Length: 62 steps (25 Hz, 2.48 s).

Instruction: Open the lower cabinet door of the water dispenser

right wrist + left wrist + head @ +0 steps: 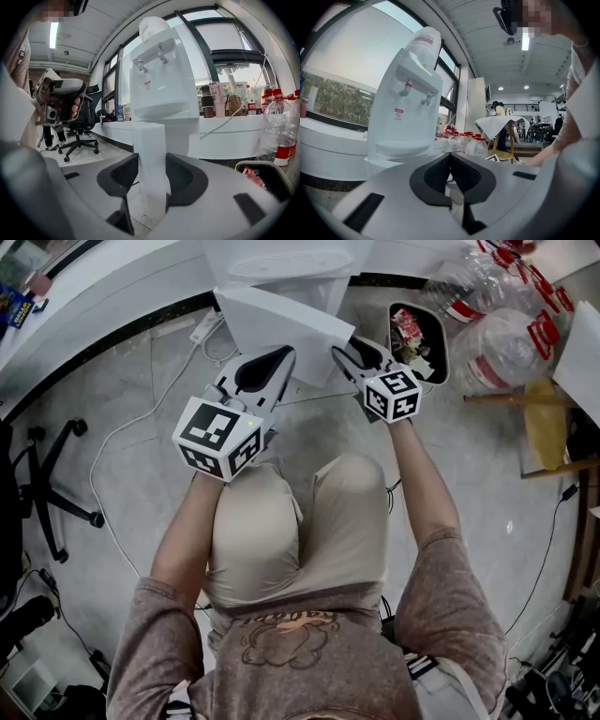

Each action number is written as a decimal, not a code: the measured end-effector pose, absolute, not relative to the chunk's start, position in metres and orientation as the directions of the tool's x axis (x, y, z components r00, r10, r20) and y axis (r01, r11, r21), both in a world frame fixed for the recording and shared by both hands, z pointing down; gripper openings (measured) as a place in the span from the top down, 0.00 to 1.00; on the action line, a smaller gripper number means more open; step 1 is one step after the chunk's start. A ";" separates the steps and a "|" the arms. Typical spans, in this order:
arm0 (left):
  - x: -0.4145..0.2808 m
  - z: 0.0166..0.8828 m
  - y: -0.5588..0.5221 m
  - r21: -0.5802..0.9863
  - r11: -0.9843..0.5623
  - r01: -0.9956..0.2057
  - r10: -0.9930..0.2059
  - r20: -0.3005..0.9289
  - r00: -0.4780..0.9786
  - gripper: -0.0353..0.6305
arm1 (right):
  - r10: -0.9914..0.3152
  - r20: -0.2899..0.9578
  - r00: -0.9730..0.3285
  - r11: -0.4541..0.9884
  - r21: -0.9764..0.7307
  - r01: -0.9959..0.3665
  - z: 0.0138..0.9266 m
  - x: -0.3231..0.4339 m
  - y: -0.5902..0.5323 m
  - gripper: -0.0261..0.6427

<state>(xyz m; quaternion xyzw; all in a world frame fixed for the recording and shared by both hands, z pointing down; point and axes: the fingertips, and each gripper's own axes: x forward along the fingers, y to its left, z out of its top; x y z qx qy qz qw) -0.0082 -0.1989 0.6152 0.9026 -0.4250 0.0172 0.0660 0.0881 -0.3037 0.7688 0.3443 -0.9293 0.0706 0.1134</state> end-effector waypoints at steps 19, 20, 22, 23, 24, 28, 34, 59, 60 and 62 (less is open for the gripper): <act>-0.009 0.609 -0.189 0.088 -0.615 -0.783 -0.779 0.086 0.621 0.93 | -0.410 0.276 -0.869 0.895 -0.062 -0.442 0.769 0.045 -0.215 0.76; -0.011 0.609 -0.189 0.089 -0.611 -0.786 -0.782 0.087 0.617 0.93 | -0.393 0.277 -0.877 0.903 -0.062 -0.425 0.769 0.041 -0.211 0.79; -0.015 0.609 -0.188 0.091 -0.604 -0.792 -0.787 0.089 0.610 0.93 | -0.360 0.280 -0.890 0.919 -0.057 -0.390 0.768 0.033 -0.204 0.80; -0.016 0.609 -0.188 0.091 -0.600 -0.794 -0.790 0.088 0.607 0.93 | -0.343 0.283 -0.896 0.927 -0.053 -0.372 0.768 0.029 -0.200 0.80; -0.018 0.609 -0.187 0.092 -0.597 -0.797 -0.792 0.087 0.604 0.93 | -0.326 0.286 -0.901 0.934 -0.050 -0.354 0.768 0.025 -0.196 0.80; -0.029 0.607 -0.185 0.097 -0.579 -0.810 -0.806 0.080 0.586 0.93 | -0.255 0.288 -0.923 0.957 -0.058 -0.283 0.769 0.010 -0.183 0.84; -0.043 0.605 -0.183 0.092 -0.555 -0.827 -0.823 0.079 0.562 0.93 | -0.144 0.271 -0.952 0.980 -0.097 -0.175 0.770 -0.016 -0.164 0.87; -0.090 0.603 -0.190 0.119 -0.474 -0.873 -0.875 0.053 0.482 0.93 | 0.085 0.234 -0.968 0.988 -0.148 0.051 0.770 -0.086 -0.126 0.93; -0.092 0.601 -0.192 0.120 -0.467 -0.876 -0.878 0.047 0.475 0.93 | 0.083 0.240 -0.967 0.989 -0.140 0.051 0.770 -0.084 -0.125 0.93; -0.094 0.598 -0.196 0.120 -0.462 -0.879 -0.882 0.042 0.469 0.93 | 0.084 0.247 -0.965 0.990 -0.129 0.053 0.767 -0.081 -0.125 0.95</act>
